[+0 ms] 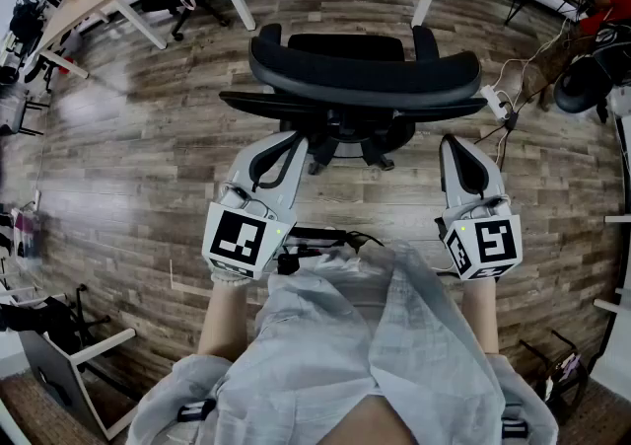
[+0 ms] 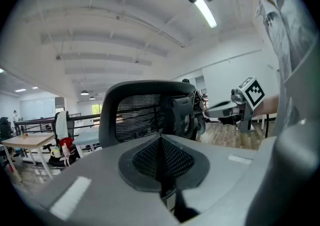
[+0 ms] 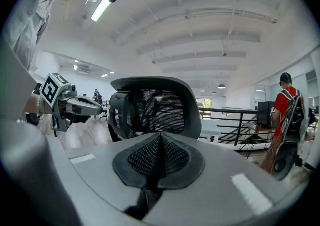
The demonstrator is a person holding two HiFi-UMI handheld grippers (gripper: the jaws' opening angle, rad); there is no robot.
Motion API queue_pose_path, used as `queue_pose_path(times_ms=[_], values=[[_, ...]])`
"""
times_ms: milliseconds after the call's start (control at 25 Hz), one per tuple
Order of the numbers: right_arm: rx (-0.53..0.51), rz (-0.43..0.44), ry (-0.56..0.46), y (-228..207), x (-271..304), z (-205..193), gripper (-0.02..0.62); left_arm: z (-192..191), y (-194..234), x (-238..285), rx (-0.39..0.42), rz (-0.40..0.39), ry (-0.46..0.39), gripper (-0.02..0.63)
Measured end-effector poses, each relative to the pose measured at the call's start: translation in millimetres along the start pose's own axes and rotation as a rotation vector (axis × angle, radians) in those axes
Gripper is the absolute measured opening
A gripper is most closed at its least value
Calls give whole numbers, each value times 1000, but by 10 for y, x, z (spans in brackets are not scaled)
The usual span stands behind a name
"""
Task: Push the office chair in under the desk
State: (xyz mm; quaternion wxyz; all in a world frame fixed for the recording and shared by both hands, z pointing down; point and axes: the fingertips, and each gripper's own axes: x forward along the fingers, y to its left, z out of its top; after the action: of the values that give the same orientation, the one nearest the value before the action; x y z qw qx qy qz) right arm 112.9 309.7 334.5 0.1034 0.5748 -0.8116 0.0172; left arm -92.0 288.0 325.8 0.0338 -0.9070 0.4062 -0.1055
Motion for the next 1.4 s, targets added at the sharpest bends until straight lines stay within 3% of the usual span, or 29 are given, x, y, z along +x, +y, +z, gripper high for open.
queue_pose_path(times_ms=[840, 1000, 1200, 1400], values=[[-15, 7, 21, 47, -13, 2, 8, 17, -10, 8, 3, -12, -10, 3], [-26, 22, 35, 60, 9, 1, 8, -7, -11, 6, -7, -10, 30, 3], [-74, 21, 38, 21, 30, -23, 8, 2, 32, 17, 88, -4, 25, 3], [-247, 22, 93, -77, 113, -27, 16, -33, 133, 24, 163, 21, 55, 5]])
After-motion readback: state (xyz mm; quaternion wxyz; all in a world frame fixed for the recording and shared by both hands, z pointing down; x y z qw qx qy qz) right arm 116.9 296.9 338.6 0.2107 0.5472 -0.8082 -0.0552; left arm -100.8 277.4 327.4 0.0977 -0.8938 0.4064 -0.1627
